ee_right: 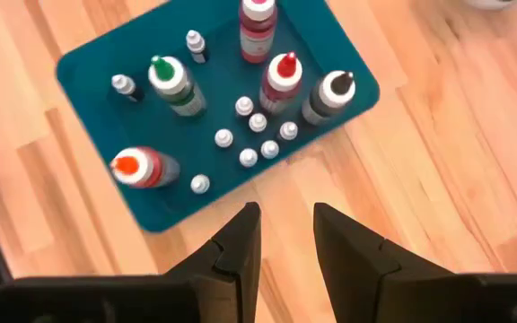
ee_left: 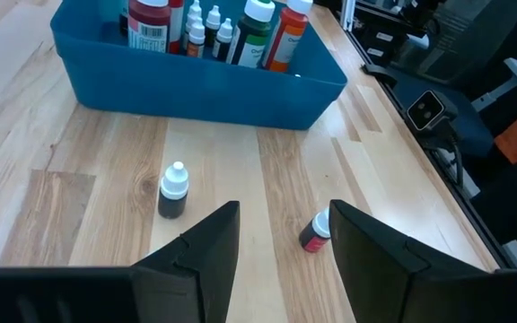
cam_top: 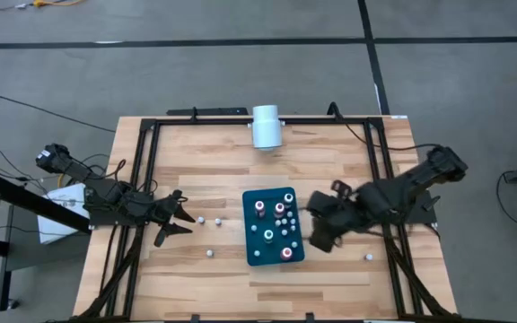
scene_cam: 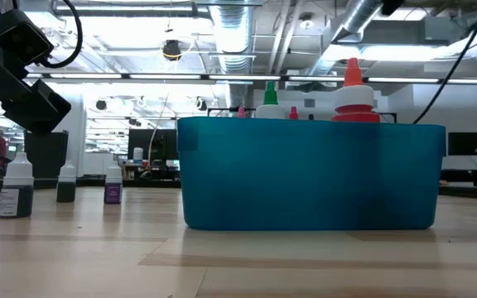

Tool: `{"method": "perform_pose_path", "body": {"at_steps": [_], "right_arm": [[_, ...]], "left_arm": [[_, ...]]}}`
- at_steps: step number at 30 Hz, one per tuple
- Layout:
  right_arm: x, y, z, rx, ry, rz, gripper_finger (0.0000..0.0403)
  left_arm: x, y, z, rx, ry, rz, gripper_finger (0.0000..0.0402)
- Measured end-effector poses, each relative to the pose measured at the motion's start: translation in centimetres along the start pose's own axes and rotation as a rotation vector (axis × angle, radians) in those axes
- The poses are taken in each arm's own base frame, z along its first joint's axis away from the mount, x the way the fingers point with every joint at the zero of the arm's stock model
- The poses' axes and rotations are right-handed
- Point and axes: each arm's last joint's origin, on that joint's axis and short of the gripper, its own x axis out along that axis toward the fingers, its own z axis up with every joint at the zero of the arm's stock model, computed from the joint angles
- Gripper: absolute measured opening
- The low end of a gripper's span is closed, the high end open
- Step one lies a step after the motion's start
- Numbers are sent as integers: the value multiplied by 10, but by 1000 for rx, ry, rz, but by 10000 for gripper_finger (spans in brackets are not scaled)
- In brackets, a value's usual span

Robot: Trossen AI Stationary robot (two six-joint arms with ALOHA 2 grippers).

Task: Pick & Place food coloring
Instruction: Put the right small red food coloring bottle into the blue bin

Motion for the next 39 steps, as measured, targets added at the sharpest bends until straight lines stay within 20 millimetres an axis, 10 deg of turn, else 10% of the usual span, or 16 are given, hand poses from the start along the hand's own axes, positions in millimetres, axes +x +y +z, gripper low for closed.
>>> {"method": "perform_pose_path", "body": {"at_steps": [23,31,39], "right_arm": [[-10,41,-167,58,171,-44,95],[-22,42,-197,66,227,-32,105],[-27,40,-208,11,227,-40,198]], "left_arm": [[0,0,0,-1,1,-1,165],[0,0,0,-1,1,-1,165],[0,0,0,-3,0,0,165]]}}
